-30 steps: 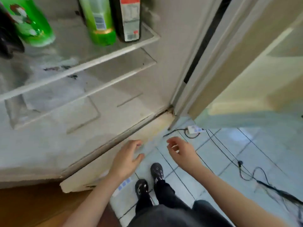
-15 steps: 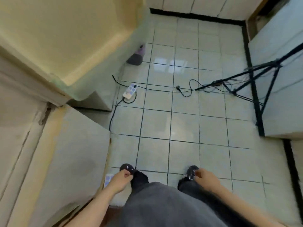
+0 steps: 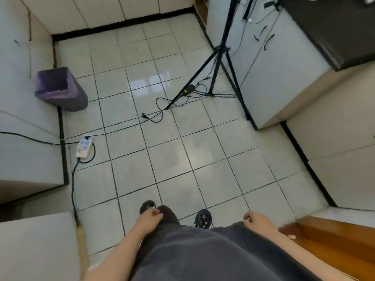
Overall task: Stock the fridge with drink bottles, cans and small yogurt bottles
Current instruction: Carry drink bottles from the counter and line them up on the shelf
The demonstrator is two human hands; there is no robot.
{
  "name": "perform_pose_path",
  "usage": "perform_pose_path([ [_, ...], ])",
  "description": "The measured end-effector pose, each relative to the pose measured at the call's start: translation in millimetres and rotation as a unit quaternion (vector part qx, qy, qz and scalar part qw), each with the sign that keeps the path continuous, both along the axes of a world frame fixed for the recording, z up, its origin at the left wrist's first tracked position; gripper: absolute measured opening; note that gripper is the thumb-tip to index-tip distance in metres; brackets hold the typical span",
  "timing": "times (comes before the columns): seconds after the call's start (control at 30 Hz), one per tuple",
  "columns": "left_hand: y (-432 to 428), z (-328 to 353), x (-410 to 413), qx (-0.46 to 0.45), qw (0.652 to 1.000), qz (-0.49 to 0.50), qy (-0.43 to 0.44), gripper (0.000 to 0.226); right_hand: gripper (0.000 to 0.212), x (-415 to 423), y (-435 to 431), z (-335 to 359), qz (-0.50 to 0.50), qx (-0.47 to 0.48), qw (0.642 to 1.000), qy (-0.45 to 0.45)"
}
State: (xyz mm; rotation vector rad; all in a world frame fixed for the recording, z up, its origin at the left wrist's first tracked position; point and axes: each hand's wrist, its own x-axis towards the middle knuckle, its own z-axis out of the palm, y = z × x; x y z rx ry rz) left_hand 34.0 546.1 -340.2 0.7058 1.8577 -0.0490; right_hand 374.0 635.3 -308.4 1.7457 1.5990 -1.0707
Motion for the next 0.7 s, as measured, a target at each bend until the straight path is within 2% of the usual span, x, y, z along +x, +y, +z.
perform_pose_path([
  [0.2, 127.6, 22.7, 101.7, 0.068, 0.985, -0.154, -0.036, 0.032, 0.023, 91.8, 23.7, -5.8, -0.195, -0.003, 0.98, 0.033],
  [0.33, 198.2, 9.2, 136.7, 0.015, 0.969, -0.247, -0.023, 0.032, 0.011, 115.2, 22.8, -7.9, -0.312, 0.004, 0.949, 0.051],
  [0.43, 259.3, -5.7, 163.5, -0.017, 0.939, -0.342, -0.009, 0.034, 0.013, 133.7, 26.2, -12.7, -0.357, -0.011, 0.932, 0.068],
  [0.5, 307.1, -8.9, 186.4, -0.019, 0.932, -0.361, -0.011, 0.035, 0.013, 154.0, 35.9, -11.9, -0.413, -0.03, 0.908, 0.069],
  [0.6, 383.7, -2.4, 228.7, -0.011, 0.916, -0.401, 0.002, 0.032, 0.01, 193.3, 61.3, -2.6, -0.5, -0.028, 0.866, 0.015],
  [0.7, 457.6, 11.0, 276.4, 0.016, 0.894, -0.449, 0.006, 0.035, 0.017, 227.3, 106.2, 7.2, -0.537, -0.009, 0.843, 0.006],
])
